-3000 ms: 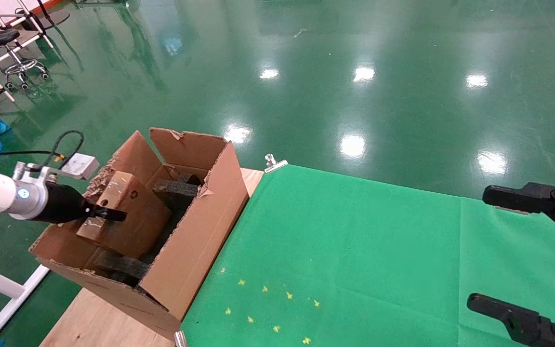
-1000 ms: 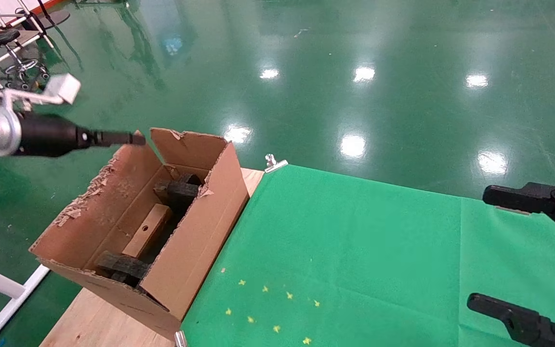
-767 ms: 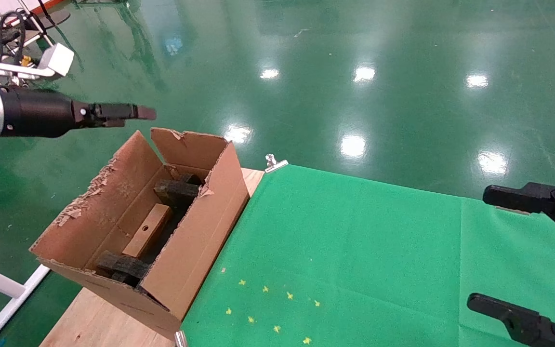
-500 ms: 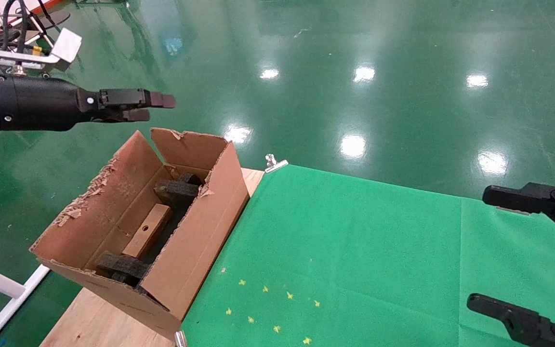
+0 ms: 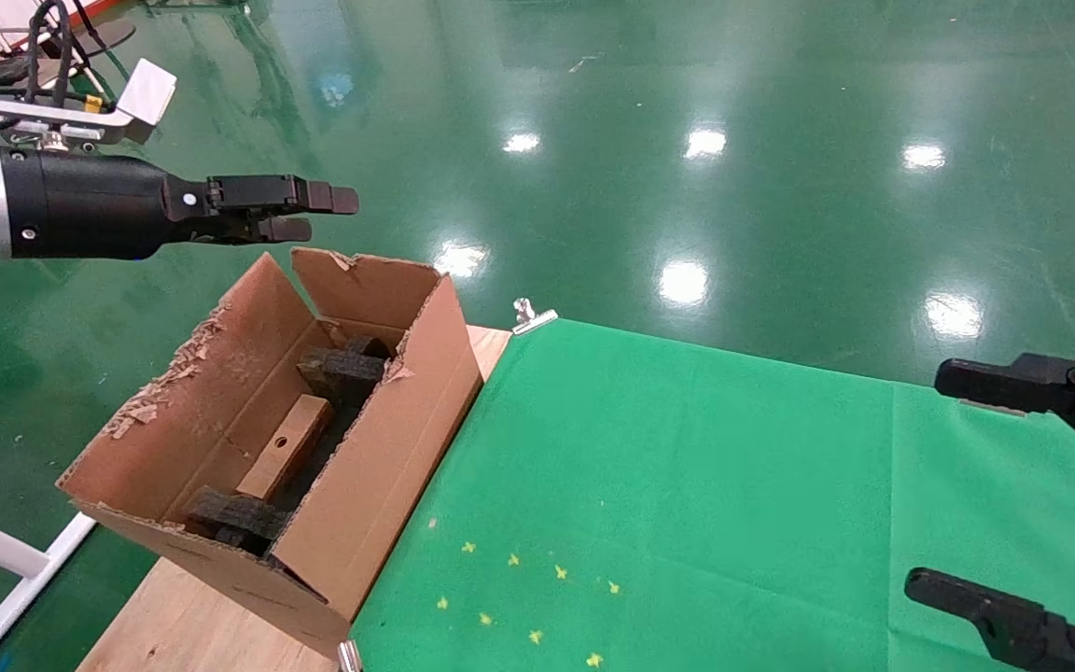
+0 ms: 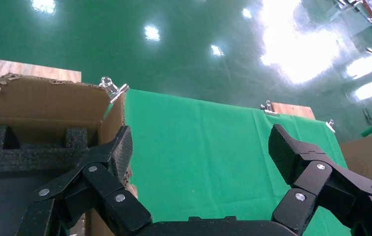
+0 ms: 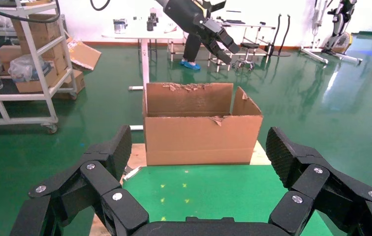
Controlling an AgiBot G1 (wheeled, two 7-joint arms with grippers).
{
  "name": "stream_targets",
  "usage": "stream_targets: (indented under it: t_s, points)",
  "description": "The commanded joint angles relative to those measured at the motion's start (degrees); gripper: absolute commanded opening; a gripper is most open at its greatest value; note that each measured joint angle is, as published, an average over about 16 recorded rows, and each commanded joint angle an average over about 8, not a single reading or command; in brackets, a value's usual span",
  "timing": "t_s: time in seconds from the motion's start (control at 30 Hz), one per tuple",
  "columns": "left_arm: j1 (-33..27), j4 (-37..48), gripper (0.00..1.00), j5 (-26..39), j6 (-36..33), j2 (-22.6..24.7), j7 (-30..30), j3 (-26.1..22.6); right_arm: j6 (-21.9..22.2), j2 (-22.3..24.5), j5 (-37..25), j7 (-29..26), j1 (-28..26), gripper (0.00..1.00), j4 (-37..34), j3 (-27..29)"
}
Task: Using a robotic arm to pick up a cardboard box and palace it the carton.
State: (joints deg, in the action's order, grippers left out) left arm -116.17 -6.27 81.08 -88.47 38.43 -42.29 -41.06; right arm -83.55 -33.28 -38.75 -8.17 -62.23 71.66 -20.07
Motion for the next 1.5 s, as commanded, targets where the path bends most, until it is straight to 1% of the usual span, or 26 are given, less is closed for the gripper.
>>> stream_targets:
  t_s: [0.03, 1.5]
  points:
    - [0.26, -0.32, 1.00, -0.15, 0.18, -0.03, 0.19, 0.09, 0.00, 0.00, 0.00, 0.00, 0.00, 1.00, 0.00, 0.00]
    - [41.37, -50.99, 1.00, -29.70, 2.15, -2.59, 23.90, 18.96, 0.00, 0.00, 0.01, 0.01, -0.01, 1.00, 0.00, -0.02]
